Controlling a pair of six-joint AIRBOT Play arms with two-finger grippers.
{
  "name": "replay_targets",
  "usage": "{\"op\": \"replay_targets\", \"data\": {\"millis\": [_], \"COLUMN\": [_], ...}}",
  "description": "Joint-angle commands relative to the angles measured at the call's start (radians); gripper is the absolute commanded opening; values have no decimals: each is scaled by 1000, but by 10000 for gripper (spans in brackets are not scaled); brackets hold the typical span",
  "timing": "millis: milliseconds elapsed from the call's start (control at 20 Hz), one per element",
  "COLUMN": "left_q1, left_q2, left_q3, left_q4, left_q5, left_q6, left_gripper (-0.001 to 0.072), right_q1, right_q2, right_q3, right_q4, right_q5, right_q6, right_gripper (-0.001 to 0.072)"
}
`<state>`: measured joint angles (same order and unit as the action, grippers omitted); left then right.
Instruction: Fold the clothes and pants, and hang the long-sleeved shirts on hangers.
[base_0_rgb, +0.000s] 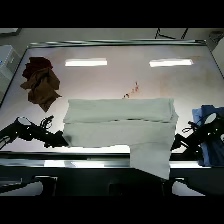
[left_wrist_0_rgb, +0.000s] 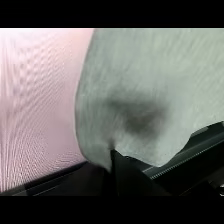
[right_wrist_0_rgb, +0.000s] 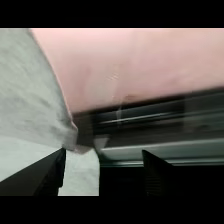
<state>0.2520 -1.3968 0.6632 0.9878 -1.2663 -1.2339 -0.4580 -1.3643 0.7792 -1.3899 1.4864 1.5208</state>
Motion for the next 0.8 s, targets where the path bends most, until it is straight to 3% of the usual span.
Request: {"op": "replay_targets", "data": {"millis": [0,150,300,350,400,550,750], "left_q1": [-2,-2,-2,-2,-2,3,8], "left_q2": [23,31,31,32,33,54,56], "left_q3": [0,0,0,0,0,36,203], "left_q4": [2,2,2,2,2,2,-5], "left_q5": [-12,-19,-29,-35,-43,-80,-145], "left_q6": [-4,-5,-5,-5,-4,5,-28], "left_gripper": [24,23,24,23,23,23,23], "right_q1": [0,0,0,0,0,0,13], "right_q2": [4,5,5,8,18,86,101], "right_q3": [-101,-122,-123,-123,-123,-82,69], "right_q4": [118,226,235,235,236,251,355], "right_q5": [-116,-105,-44,-10,15,49,-21], "right_q6": [-62,-122,-149,-172,-177,-200,-87], "right_gripper": [577,529,273,94,50,50,46]}}
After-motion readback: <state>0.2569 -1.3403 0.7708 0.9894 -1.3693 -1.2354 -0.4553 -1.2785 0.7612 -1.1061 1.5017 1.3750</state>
